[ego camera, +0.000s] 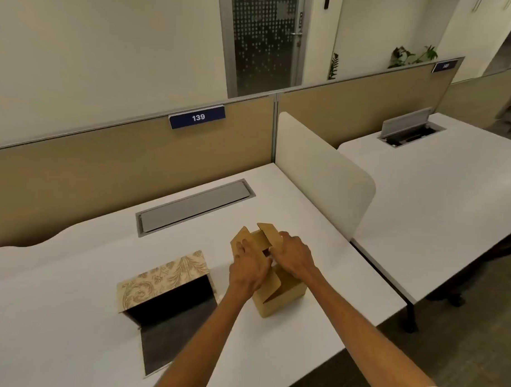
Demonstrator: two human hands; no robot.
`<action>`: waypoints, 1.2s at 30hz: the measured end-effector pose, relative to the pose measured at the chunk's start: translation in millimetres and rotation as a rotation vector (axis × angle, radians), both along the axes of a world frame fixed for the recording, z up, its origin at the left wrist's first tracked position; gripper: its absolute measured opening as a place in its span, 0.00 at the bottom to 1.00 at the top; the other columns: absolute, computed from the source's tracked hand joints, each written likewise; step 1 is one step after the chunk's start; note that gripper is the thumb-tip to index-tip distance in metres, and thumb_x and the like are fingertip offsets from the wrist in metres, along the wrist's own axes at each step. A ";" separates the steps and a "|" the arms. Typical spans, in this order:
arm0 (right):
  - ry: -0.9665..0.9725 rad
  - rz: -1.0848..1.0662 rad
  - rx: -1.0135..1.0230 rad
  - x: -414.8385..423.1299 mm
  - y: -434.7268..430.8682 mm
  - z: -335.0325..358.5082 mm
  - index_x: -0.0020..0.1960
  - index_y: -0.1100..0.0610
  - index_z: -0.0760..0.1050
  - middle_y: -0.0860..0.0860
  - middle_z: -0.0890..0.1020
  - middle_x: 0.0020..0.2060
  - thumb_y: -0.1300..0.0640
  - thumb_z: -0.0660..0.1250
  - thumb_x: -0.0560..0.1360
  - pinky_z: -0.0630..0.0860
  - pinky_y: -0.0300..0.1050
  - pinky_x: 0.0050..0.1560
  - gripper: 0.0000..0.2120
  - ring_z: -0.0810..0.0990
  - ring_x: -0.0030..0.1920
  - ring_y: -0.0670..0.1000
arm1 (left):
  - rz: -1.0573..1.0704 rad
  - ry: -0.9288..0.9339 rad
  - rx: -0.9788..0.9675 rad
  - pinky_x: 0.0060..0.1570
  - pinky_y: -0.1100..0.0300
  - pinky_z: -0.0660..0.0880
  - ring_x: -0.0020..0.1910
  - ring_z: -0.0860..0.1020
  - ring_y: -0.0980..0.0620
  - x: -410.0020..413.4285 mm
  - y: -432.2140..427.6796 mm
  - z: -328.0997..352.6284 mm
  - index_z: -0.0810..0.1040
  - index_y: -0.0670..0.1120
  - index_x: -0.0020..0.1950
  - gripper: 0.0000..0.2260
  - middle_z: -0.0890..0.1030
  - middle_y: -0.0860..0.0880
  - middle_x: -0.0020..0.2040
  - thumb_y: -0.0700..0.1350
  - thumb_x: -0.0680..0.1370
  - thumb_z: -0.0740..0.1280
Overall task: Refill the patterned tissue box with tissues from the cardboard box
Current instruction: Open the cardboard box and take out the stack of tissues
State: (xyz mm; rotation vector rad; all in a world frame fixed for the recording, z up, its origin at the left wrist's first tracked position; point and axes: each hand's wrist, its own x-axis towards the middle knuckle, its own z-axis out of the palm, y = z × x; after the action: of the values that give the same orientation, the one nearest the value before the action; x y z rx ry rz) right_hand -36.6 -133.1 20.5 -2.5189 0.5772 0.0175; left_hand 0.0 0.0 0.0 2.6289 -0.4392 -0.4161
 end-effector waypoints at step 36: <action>0.018 -0.311 0.002 -6.0 -95.8 -51.3 0.63 0.64 0.70 0.62 0.80 0.56 0.52 0.55 0.81 0.75 0.54 0.52 0.18 0.79 0.54 0.62 | 0.551 0.207 -0.630 0.57 0.47 0.77 0.58 0.78 0.42 -9.8 29.6 -65.3 0.69 0.41 0.69 0.22 0.77 0.41 0.64 0.54 0.82 0.59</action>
State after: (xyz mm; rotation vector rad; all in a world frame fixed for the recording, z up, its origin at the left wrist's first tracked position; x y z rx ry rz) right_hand -42.6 -228.9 -30.8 -2.4023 0.9686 -0.0743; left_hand -9.8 29.6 -65.3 1.9529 0.2038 -0.2959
